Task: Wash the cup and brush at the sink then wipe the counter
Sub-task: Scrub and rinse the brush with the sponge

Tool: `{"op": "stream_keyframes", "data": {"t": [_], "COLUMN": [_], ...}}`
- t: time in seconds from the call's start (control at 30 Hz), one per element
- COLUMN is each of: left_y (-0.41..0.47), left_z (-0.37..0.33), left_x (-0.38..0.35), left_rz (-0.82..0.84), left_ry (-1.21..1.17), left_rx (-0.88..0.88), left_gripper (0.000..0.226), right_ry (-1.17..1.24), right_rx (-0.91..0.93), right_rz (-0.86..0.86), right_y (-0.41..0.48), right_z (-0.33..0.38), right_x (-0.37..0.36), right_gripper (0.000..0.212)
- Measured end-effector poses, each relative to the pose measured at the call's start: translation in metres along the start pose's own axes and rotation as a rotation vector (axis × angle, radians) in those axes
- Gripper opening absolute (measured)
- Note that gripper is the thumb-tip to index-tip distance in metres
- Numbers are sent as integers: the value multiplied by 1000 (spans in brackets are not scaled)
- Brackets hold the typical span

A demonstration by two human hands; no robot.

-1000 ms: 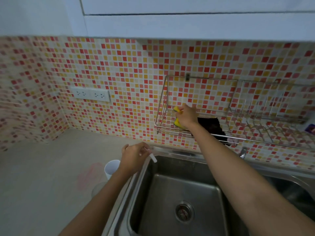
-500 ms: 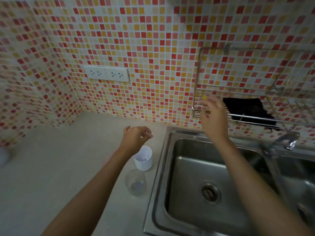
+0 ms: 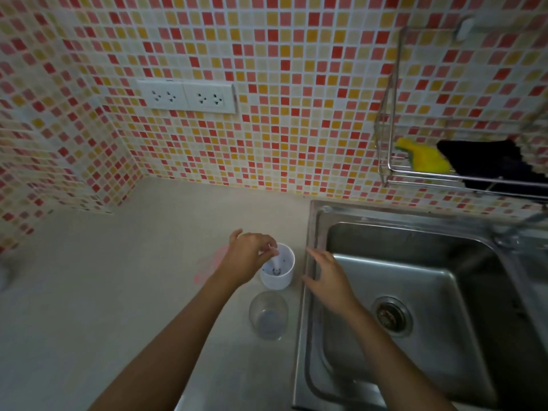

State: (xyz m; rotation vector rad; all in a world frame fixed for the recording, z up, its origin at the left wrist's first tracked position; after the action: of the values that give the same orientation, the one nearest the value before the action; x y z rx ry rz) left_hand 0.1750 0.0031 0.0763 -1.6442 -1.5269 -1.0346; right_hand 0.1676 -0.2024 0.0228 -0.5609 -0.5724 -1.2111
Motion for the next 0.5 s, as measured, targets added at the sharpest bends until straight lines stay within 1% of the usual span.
{"op": "stream_keyframes", "data": {"t": [0.1, 0.2, 0.33, 0.43, 0.5], "left_y": [2, 6, 9, 13, 16], "left_z": [3, 3, 5, 8, 7], "left_x": [-1, -3, -7, -7, -4], "left_rz": [7, -2, 13, 9, -38], "left_ry": [13, 59, 138, 119, 58], "left_rx": [-28, -74, -148, -213, -281], "left_gripper": [18, 21, 24, 18, 11], "right_ry": [10, 80, 150, 194, 232], "right_rx": [-6, 6, 37, 62, 61], "right_rz": [20, 47, 59, 86, 92], "right_y": [5, 6, 10, 13, 13], "right_z": [2, 7, 10, 11, 11], "right_x": [-10, -19, -29, -33, -36], "right_gripper": [71, 76, 72, 76, 79]}}
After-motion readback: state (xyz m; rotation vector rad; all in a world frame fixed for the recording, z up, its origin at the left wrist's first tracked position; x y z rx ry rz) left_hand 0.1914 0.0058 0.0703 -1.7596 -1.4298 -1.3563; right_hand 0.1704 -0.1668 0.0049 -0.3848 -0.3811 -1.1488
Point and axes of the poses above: each hand's wrist, its own y-axis towards the middle knuckle, its own x-axis out of the back of the hand, z = x × y, the point moved 1 cm from there along y, towards the middle knuckle, and after that the axes turned 1 degree about x, right-handed, at the moved point
